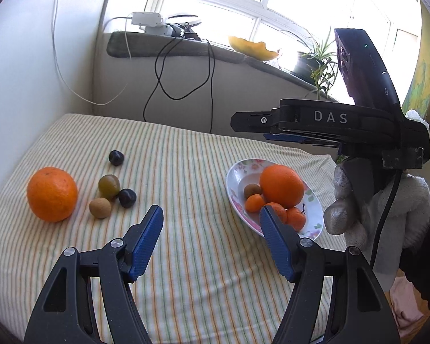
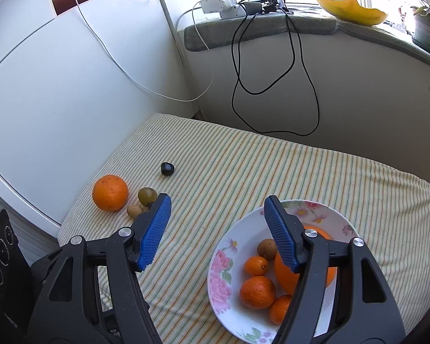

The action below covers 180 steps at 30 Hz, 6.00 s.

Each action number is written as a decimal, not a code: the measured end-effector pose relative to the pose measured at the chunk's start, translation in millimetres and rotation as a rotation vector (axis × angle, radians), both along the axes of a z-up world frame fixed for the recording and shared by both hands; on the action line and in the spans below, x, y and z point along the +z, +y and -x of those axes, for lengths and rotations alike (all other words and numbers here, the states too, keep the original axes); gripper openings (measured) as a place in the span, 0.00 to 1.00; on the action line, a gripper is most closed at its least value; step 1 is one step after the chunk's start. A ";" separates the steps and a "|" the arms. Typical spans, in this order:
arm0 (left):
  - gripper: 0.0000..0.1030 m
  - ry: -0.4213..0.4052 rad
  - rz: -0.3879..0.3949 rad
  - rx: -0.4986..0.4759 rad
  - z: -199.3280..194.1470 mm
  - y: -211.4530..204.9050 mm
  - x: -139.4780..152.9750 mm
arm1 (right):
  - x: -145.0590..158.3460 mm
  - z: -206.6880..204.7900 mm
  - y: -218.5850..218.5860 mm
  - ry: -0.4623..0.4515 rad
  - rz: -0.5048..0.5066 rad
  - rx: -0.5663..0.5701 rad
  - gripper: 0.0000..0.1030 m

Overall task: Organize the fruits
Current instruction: 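Withdraw both tools from the plate toward the large orange, then close the right tool around the large orange and lift it, then carry the large orange into the floral plate and open the right tool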

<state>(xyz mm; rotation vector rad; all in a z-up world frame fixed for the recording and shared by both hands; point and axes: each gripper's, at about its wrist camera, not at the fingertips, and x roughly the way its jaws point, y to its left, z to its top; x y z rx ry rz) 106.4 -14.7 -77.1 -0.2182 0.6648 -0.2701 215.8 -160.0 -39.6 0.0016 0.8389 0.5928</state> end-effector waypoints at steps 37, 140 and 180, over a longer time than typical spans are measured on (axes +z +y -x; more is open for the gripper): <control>0.69 0.073 0.077 0.276 1.6 146.9 -48.3 | -31.0 -6.3 163.7 0.122 0.053 0.276 0.82; 0.64 0.028 0.091 -0.108 -49.2 -54.8 -5.8 | -24.2 6.5 -14.3 0.224 -0.070 0.078 0.71; 0.66 0.026 0.011 -0.138 -38.8 -62.3 0.1 | -16.7 7.6 -28.7 0.121 0.043 0.006 0.70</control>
